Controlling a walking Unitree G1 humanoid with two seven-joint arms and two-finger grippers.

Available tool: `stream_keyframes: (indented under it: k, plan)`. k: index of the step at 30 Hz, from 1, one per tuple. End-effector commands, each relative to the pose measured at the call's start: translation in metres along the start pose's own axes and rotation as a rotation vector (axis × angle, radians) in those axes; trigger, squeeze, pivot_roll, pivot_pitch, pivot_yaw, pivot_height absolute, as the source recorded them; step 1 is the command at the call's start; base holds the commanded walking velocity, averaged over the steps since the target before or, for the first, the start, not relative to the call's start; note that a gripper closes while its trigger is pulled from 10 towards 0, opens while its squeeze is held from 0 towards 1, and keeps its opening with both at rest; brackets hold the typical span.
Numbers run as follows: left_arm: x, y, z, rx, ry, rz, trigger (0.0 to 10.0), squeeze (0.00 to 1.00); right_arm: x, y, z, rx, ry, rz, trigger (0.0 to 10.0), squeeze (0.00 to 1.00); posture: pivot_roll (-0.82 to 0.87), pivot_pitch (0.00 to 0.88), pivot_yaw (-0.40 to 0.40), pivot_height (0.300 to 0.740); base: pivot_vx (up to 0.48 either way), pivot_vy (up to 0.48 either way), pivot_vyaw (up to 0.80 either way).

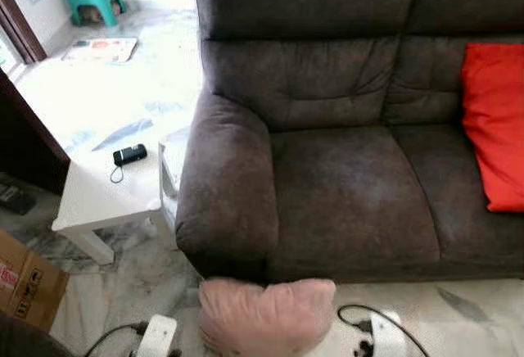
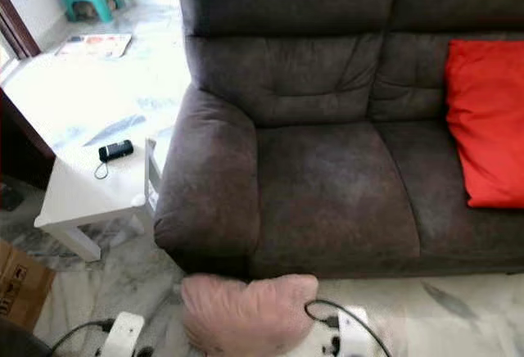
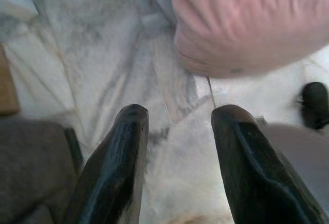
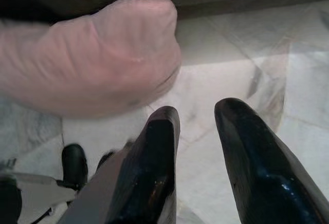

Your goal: Move the pillow to the sofa from floor

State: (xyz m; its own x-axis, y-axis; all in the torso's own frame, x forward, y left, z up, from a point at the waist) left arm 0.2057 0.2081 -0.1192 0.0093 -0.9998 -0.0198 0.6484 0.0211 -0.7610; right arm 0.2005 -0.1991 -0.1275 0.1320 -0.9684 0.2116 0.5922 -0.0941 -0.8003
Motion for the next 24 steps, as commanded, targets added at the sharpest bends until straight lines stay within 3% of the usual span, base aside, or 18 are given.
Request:
stream_keyframes:
  k: [1,16,19,20,23,24]
  plan:
    - [0.005,0.000,-0.003,-0.008,0.005,-0.010,10.0,0.00,0.006,-0.001,-0.007,-0.015,-0.005,-0.012,10.0,0.00,0.04,0.074,0.012,0.740,0.285,0.000,0.00]
    - [0.002,0.002,0.009,0.029,0.019,0.002,10.0,0.00,0.007,-0.001,0.001,0.021,-0.025,-0.005,10.0,0.00,0.04,0.072,0.007,0.740,0.000,0.000,0.00]
    - [-0.002,0.002,0.019,0.086,-0.050,0.039,10.0,0.00,0.008,0.001,0.014,0.071,-0.025,-0.004,10.0,0.00,0.03,0.074,0.003,0.740,0.000,0.000,0.00]
    - [-0.007,0.003,0.032,0.149,-0.110,0.063,10.0,0.00,0.010,0.001,0.026,0.118,-0.003,-0.006,10.0,0.00,0.04,0.076,0.000,0.740,0.000,0.000,0.00]
    - [-0.012,0.002,0.052,0.238,-0.151,0.085,10.0,0.00,0.015,0.001,0.040,0.182,0.022,-0.018,10.0,0.00,0.04,0.077,-0.002,0.740,0.000,0.000,0.00]
    - [-0.016,-0.001,0.074,0.346,-0.161,0.095,10.0,0.00,0.022,0.000,0.059,0.266,0.047,-0.030,10.0,0.00,0.04,0.076,-0.006,0.740,0.000,0.000,0.00]
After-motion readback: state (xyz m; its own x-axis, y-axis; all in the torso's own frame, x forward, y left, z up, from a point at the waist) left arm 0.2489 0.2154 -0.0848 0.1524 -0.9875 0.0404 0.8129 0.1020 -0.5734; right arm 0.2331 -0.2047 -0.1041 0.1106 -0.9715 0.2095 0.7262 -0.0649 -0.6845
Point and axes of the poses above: a point about 5 cm out from each wrist's last joint towards the gripper, its own y axis pointing out of the wrist towards the gripper, its own z axis along the axis of the wrist's last joint, x = y × z, the point moved 5 cm from there along y, pointing out of the wrist towards the gripper, and after that the axes turned 14 degrees about -y, right-handed, at the moved point
